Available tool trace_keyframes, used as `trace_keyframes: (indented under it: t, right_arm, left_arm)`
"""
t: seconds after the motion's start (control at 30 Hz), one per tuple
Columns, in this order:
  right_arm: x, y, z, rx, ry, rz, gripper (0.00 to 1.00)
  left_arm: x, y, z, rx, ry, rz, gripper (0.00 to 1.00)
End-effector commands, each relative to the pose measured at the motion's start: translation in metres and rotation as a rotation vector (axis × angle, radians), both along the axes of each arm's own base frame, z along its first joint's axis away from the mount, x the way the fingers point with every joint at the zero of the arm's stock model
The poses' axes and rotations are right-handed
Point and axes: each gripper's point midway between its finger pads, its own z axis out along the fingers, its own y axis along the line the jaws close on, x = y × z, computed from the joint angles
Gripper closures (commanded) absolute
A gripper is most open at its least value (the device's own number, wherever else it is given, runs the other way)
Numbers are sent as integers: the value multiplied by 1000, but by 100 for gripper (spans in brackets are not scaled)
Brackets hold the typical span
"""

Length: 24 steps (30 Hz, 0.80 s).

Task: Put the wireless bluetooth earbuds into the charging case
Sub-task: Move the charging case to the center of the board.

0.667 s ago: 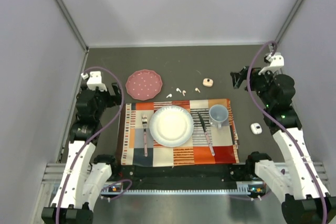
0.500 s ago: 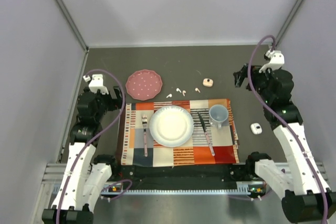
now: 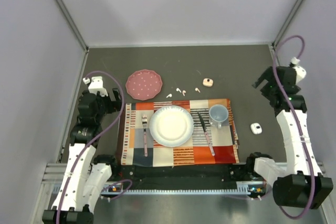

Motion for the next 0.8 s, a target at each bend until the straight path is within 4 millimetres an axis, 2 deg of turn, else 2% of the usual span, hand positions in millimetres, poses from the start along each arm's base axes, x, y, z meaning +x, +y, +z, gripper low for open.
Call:
trace_keyframes:
  t: [0.0,0.07,0.17,0.23,0.27,0.33,0.37,0.47,0.6,0.77]
  right_arm:
    - [-13,-26,-18,199,26,-175,1]
    - [-22,-40,-27,186,60,-250,1]
    - [-33,-47,-36,179,89,-318,1]
    - [-41,-45,-54,226,118,-385,6]
    - [-51,-42,-67,241,164,-405,6]
    - [-59,-38,-80,299,181,-471,6]
    - [-66,-32,-93,332,210,-487,6]
    - [-70,-15,-112,446,235,-512,5]
    - [-70,-14,-124,432,290,-479,2]
    - [-87,-10,-147,465,339,-558,3]
  left_arm:
    - [0,13,3,35,-28,57,1]
    - [0,11,2,31,-25,47,1]
    - [2,11,-1,32,-13,50,1]
    - [2,11,-3,31,-2,52,1]
    - [2,11,-2,30,-5,50,1]
    - [2,11,-2,31,-5,51,1]
    - [2,12,-2,33,-5,58,1]
    - [1,15,-3,39,-8,74,1]
    - [2,14,-4,37,-8,67,1]
    - [2,13,-6,33,-3,61,1]
